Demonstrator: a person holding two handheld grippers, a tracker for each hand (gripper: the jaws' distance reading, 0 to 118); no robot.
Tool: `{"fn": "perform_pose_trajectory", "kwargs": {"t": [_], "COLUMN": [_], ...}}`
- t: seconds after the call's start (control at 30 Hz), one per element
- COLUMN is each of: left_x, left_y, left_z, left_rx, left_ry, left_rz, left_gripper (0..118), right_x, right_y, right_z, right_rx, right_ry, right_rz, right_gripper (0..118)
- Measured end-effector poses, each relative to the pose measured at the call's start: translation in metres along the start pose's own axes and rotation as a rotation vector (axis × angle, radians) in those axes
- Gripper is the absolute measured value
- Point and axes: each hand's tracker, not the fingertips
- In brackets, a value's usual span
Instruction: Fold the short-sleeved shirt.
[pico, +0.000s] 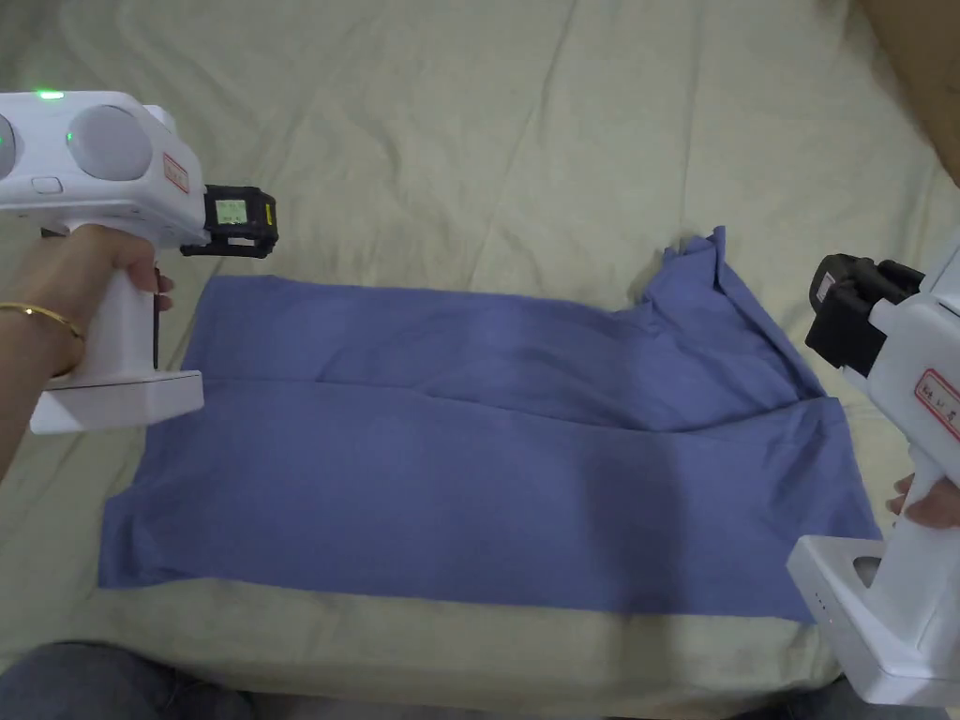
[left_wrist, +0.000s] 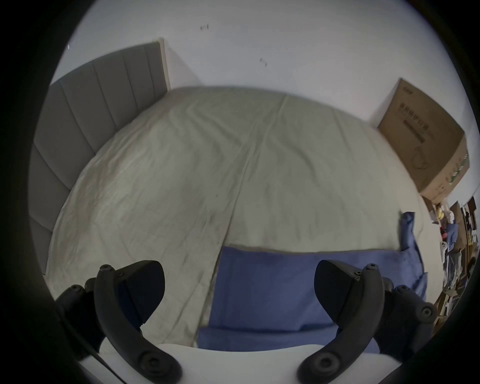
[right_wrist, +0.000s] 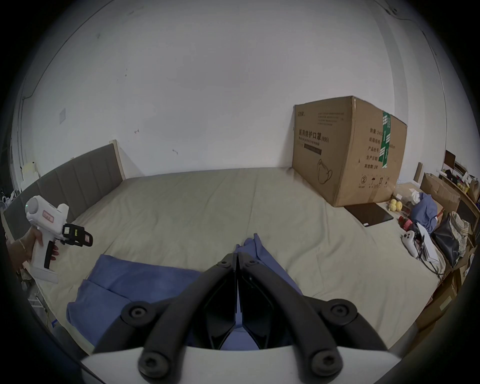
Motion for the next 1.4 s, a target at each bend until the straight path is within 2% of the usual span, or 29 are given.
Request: {"fn": "perform_pose_trajectory", "kwargs": {"t": [0.03, 0.17, 0.23, 0.33, 0.37, 0.43, 0.47, 0.5, 0.6, 0.7, 0.83, 0.87, 0.93, 0.97, 1.0, 1.07, 1.1, 1.17, 1.2, 1.27, 1.33, 1.4], "left_x": [0.000, -0.001, -0.001, 0.004, 0.002, 0.005, 0.006, 0.006, 0.004, -0.001, 0.000, 0.000, -0.010, -0.012, -0.014, -0.012, -0.013, -0.012, -0.013, -0.017, -0.020, -0.020], "left_y": [0.003, 0.009, 0.009, 0.009, 0.009, 0.005, 0.004, 0.004, 0.004, 0.003, -0.001, -0.002, 0.003, 0.002, 0.002, -0.004, -0.005, -0.010, -0.012, -0.014, -0.015, -0.016], "left_z": [-0.012, -0.052, -0.068, -0.081, -0.088, -0.088, -0.086, -0.086, -0.078, -0.054, -0.013, -0.004, -0.004, 0.001, 0.004, 0.015, 0.017, 0.023, 0.024, 0.022, 0.018, 0.015], "left_rx": [-0.010, -0.107, -0.145, -0.143, -0.163, -0.170, -0.149, -0.139, -0.128, -0.034, 0.060, 0.075, 0.097, 0.105, 0.110, 0.118, 0.120, 0.125, 0.123, 0.111, 0.103, 0.092], "left_ry": [0.020, 0.043, 0.075, 0.087, 0.073, 0.025, 0.038, 0.037, 0.023, -0.026, -0.071, -0.081, -0.099, -0.107, -0.113, -0.117, -0.121, -0.122, -0.124, -0.128, -0.128, -0.121], "left_rz": [-0.015, -0.043, -0.021, -0.033, -0.042, -0.030, -0.037, -0.047, -0.040, 0.010, -0.013, -0.019, -0.017, -0.015, -0.010, -0.003, -0.001, 0.008, 0.016, 0.044, 0.054, 0.052], "left_gripper": [117, 117, 110, 76, 57, 37, 12, 1, 0, 0, 0, 0, 0, 0, 0, 0, 0, 0, 0, 0, 0, 0], "right_x": [0.001, 0.005, 0.007, 0.008, 0.009, 0.009, 0.010, 0.011, 0.014, 0.021, 0.034, 0.038, 0.047, 0.052, 0.055, 0.065, 0.068, 0.075, 0.077, 0.082, 0.090, 0.099], "right_y": [-0.001, -0.004, -0.006, -0.011, -0.013, -0.017, -0.019, -0.019, -0.018, -0.008, 0.018, 0.027, 0.039, 0.045, 0.049, 0.056, 0.056, 0.052, 0.048, 0.035, 0.019, 0.005], "right_z": [-0.004, -0.024, -0.029, -0.036, -0.038, -0.040, -0.041, -0.041, -0.040, -0.039, -0.049, -0.056, -0.068, -0.077, -0.084, -0.111, -0.122, -0.152, -0.162, -0.190, -0.211, -0.228], "right_rx": [-0.006, -0.034, -0.045, -0.067, -0.076, -0.090, -0.097, -0.103, -0.111, -0.111, -0.138, -0.207, -0.227, -0.240, -0.255, -0.356, -0.393, -0.516, -0.547, -0.610, -0.636, -0.707], "right_ry": [-0.018, -0.034, -0.042, -0.050, -0.052, -0.056, -0.056, -0.055, -0.058, -0.050, -0.057, -0.080, -0.063, -0.073, -0.074, -0.068, -0.068, -0.078, -0.116, -0.188, -0.232, -0.255], "right_rz": [0.026, 0.045, 0.038, 0.034, 0.032, 0.043, 0.047, 0.050, 0.043, 0.016, 0.045, 0.028, -0.012, -0.026, -0.017, -0.017, -0.023, -0.020, -0.013, 0.045, 0.069, 0.055], "right_gripper": [0, 0, 0, 0, 0, 0, 0, 0, 0, 0, 0, 0, 2, 15, 40, 105, 116, 117, 117, 117, 117, 113]}}
